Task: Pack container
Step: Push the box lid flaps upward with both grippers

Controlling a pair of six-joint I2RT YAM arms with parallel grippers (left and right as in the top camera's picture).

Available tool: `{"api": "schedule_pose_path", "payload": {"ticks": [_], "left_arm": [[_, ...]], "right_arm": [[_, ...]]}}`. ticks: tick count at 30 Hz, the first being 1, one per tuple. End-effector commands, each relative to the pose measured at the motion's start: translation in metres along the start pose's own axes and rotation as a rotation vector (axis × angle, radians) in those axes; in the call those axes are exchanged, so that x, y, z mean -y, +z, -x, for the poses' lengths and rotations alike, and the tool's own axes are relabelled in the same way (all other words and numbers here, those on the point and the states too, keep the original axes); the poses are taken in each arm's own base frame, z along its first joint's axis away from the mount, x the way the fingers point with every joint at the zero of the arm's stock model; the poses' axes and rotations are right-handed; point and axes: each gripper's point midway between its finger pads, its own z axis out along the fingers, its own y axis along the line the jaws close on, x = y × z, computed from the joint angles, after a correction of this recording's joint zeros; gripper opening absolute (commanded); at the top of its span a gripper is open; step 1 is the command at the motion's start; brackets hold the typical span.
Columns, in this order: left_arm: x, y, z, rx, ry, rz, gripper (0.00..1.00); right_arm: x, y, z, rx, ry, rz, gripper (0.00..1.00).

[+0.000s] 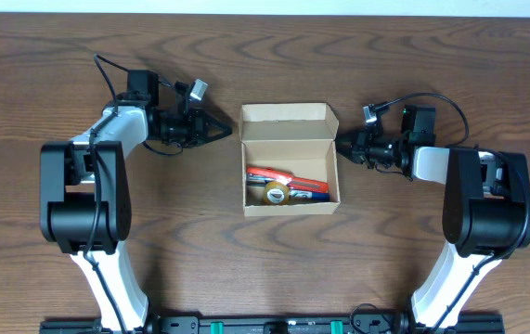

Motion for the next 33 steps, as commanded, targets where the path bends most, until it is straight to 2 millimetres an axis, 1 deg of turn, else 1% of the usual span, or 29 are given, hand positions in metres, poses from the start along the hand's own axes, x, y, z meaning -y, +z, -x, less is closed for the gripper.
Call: {"api": "schedule_pose_path", "payload": {"ticks": [1, 4, 7, 11, 14, 19, 23, 29, 33], "left_arm": [[-0.013, 0.008, -0.005, -0.014, -0.052, 0.010, 0.06], [-0.016, 0.015, -0.006, -0.018, -0.074, -0.044, 0.06], [-0.023, 0.021, -0.009, -0.028, -0.103, -0.066, 0.06], [-0.025, 0.028, -0.012, -0.039, -0.100, -0.071, 0.06], [-0.023, 0.031, -0.009, -0.033, -0.093, -0.075, 0.06], [-0.013, 0.038, 0.002, -0.014, -0.082, -0.109, 0.06], [-0.005, 0.042, 0.004, -0.020, -0.068, -0.139, 0.06], [0.004, 0.040, 0.005, -0.026, -0.053, -0.187, 0.06], [0.007, 0.039, 0.006, -0.026, -0.050, -0.194, 0.06]], "right_arm": [[-0.001, 0.004, -0.002, -0.013, 0.005, 0.006, 0.01], [-0.001, 0.004, -0.001, -0.012, 0.001, 0.007, 0.01], [-0.001, 0.004, 0.000, -0.009, -0.003, 0.008, 0.01], [-0.001, 0.004, 0.000, -0.005, -0.005, 0.002, 0.01], [0.000, 0.004, 0.001, -0.002, -0.007, 0.000, 0.01], [-0.004, 0.004, 0.006, 0.014, -0.024, 0.011, 0.01], [-0.009, 0.004, 0.010, 0.020, -0.043, 0.030, 0.01], [-0.017, 0.004, 0.016, 0.022, -0.074, 0.051, 0.01], [-0.024, 0.003, 0.018, 0.020, -0.104, 0.080, 0.01]]}}
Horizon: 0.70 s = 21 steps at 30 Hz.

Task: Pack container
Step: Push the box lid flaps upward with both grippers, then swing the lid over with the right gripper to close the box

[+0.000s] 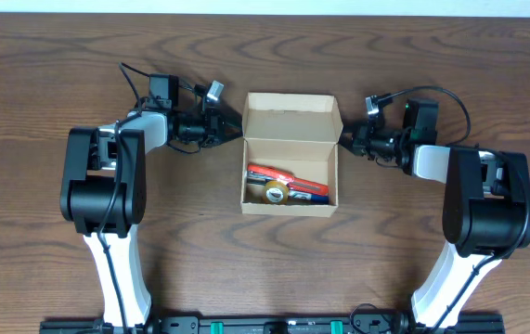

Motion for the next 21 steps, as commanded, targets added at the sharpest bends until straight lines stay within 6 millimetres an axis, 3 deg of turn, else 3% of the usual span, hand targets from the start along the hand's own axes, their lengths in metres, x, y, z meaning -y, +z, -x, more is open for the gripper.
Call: {"api": "schedule_pose_path", "payload": {"ticks": [1, 21], "left_arm": [[0.008, 0.000, 0.001, -0.008, 0.007, -0.035, 0.06], [0.062, 0.004, 0.038, -0.017, 0.153, -0.130, 0.06]], "right_arm": [[-0.011, 0.004, 0.001, -0.023, -0.027, 0.048, 0.01], [-0.035, 0.008, 0.009, -0.046, -0.175, 0.120, 0.01]]}}
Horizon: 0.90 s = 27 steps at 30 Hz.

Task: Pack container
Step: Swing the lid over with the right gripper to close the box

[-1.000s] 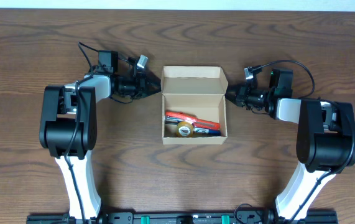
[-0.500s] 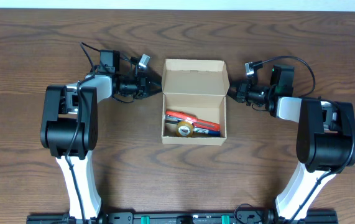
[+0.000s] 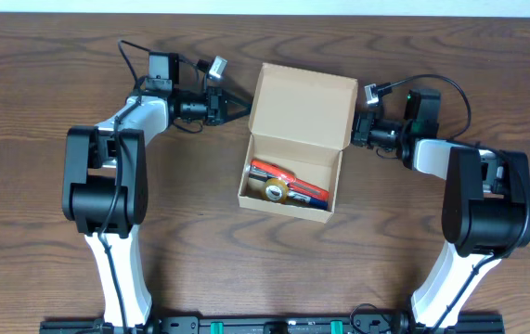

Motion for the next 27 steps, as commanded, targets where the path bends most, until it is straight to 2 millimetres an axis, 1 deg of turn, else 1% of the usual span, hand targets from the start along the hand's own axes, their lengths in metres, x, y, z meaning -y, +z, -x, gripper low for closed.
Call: {"api": "schedule_pose_path", "payload": {"ticks": [1, 5, 10, 13, 20, 23, 25, 27], "left_arm": [[0.015, 0.006, 0.006, -0.016, 0.027, -0.034, 0.06], [0.019, 0.007, 0.010, -0.015, 0.043, -0.039, 0.06], [0.031, 0.005, 0.017, -0.010, 0.079, -0.049, 0.06], [0.043, 0.002, 0.022, -0.003, 0.117, -0.051, 0.06], [0.082, -0.007, 0.033, 0.025, 0.227, -0.039, 0.06], [0.095, -0.010, 0.035, 0.032, 0.257, -0.041, 0.06], [0.102, -0.011, 0.035, 0.035, 0.282, -0.040, 0.06], [0.100, -0.012, 0.035, 0.040, 0.281, -0.020, 0.06]], "right_arm": [[-0.011, 0.007, -0.001, -0.030, -0.071, 0.043, 0.01], [-0.013, 0.008, -0.001, -0.034, -0.101, 0.051, 0.01], [-0.015, 0.009, -0.001, -0.037, -0.112, 0.057, 0.01], [-0.014, 0.009, -0.001, -0.037, -0.113, 0.056, 0.01], [-0.014, 0.009, -0.002, -0.038, -0.116, 0.056, 0.01], [-0.014, 0.009, -0.003, -0.041, -0.109, 0.054, 0.01], [-0.013, 0.009, -0.003, -0.043, -0.105, 0.054, 0.01], [-0.013, 0.009, -0.004, -0.045, -0.102, 0.054, 0.01]]}}
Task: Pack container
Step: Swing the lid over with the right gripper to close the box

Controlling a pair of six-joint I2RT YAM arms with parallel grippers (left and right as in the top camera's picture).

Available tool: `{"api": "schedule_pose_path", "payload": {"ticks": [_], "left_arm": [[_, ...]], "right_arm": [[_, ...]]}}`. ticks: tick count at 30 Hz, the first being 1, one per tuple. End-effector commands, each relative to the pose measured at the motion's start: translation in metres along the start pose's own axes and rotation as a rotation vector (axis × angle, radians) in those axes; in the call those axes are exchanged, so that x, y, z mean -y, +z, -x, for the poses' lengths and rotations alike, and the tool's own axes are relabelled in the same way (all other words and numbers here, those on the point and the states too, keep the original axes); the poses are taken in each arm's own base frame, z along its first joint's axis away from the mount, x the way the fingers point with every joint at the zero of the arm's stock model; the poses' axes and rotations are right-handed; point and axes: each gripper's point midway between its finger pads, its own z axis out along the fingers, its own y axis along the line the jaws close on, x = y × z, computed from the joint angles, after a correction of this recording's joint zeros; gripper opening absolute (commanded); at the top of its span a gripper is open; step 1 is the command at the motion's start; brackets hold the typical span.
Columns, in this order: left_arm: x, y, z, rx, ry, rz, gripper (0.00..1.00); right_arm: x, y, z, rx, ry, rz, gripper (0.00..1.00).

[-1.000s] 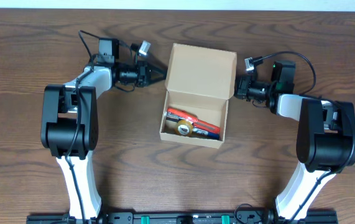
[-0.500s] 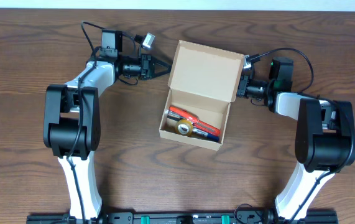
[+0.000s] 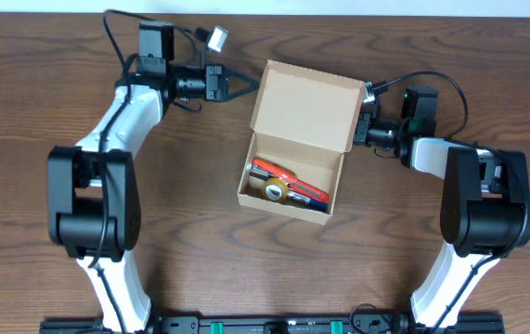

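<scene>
The cardboard box [image 3: 288, 199] lies at the table's middle, turned a little clockwise. Its lid [image 3: 306, 102] stands raised and tilted back. Inside lie a red item [image 3: 278, 173], a tape roll [image 3: 274, 192] and a blue-tipped item [image 3: 313, 195]. My left gripper [image 3: 253, 83] points right from the upper left, its fingers drawn to a point that touches the lid's left edge. My right gripper [image 3: 367, 119] presses against the lid's right edge. Its fingertips are hidden behind the cardboard.
The wooden table [image 3: 190, 250] spreads all around the box. Cables loop over both wrists near the far edge. The arm bases stand at the lower left [image 3: 93, 204] and lower right [image 3: 483, 209].
My left gripper has moved up and slightly right along the lid's left edge. The lid has risen a little more. The right gripper stays at the lid's right edge.
At first both grippers flanked the straight-standing box, with its lid lying back. Both then closed in on the lid's sides. After that the lid was lifted and the box turned clockwise. Now the lid stands higher between the two grippers.
</scene>
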Motion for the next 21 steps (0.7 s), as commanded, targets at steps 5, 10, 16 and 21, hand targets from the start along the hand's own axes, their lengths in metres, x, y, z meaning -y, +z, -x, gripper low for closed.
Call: {"api": "schedule_pose_path", "payload": {"ticks": [5, 10, 16, 21], "left_arm": [[-0.010, -0.001, -0.011, -0.028, 0.019, 0.111, 0.06], [-0.034, -0.009, -0.044, -0.115, -0.021, 0.257, 0.06], [-0.042, -0.014, -0.060, -0.163, -0.046, 0.314, 0.06], [-0.049, -0.018, -0.064, -0.180, -0.059, 0.365, 0.06]], "right_arm": [[-0.007, 0.006, -0.001, -0.026, -0.030, 0.031, 0.01], [-0.007, 0.006, -0.004, -0.034, -0.031, 0.035, 0.01], [-0.010, 0.007, -0.006, -0.042, -0.032, 0.050, 0.02], [-0.018, 0.006, -0.006, -0.056, -0.063, 0.090, 0.01]]}}
